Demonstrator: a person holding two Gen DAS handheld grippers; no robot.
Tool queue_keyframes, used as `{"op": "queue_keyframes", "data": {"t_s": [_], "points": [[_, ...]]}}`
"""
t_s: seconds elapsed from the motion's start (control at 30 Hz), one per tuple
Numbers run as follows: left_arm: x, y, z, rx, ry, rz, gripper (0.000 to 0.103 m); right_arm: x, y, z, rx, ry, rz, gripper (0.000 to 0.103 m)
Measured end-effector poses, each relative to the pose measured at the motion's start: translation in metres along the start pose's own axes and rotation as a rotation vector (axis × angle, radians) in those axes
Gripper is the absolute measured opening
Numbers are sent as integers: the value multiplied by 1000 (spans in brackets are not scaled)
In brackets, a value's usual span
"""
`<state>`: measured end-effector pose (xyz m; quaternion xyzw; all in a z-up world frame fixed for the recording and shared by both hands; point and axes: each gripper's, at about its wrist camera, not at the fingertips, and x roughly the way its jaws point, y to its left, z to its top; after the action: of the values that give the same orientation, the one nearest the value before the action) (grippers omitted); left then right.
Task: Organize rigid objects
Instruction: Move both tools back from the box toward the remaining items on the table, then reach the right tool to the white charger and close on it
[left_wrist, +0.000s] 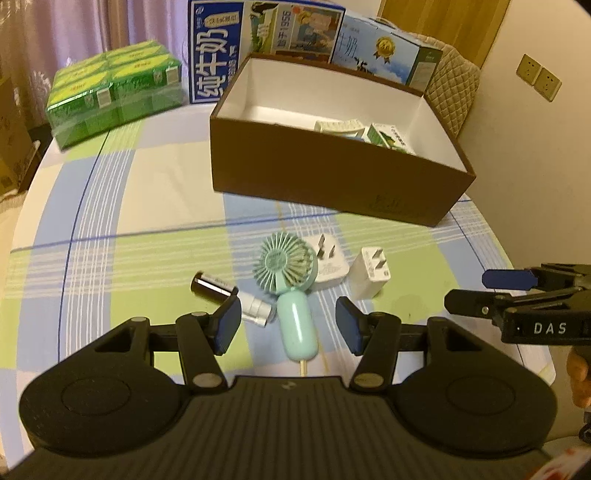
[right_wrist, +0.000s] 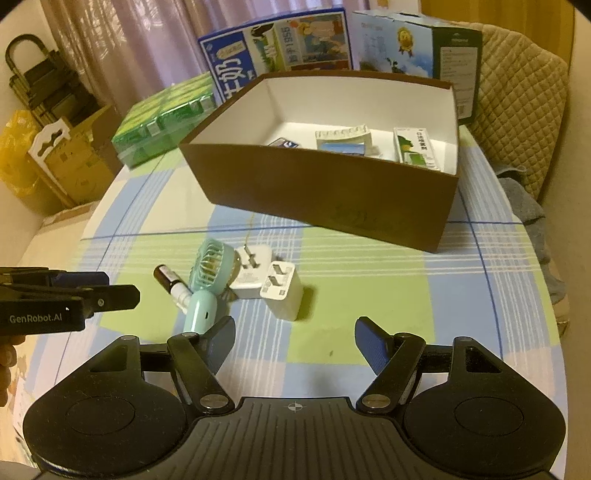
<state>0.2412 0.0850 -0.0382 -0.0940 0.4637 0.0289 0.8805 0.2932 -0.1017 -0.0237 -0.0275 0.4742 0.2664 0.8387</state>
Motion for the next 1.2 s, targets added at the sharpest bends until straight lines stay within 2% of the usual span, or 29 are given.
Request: {"op": "queue_keyframes", "data": {"t_s": [0.33, 0.5, 0.77, 1.2], "points": [[8, 8, -15, -37, 24, 24, 52, 20, 8, -2, -50, 27, 7, 69], [15, 12, -19, -51, 32, 32, 52, 32, 11, -1, -75, 34, 10, 63], [27, 19, -17, -73, 37, 49, 52, 53, 12, 3, -96, 48, 2, 57], [50, 30, -13, -87, 74, 61, 52, 87, 15, 9, -121, 75, -7, 53]]}}
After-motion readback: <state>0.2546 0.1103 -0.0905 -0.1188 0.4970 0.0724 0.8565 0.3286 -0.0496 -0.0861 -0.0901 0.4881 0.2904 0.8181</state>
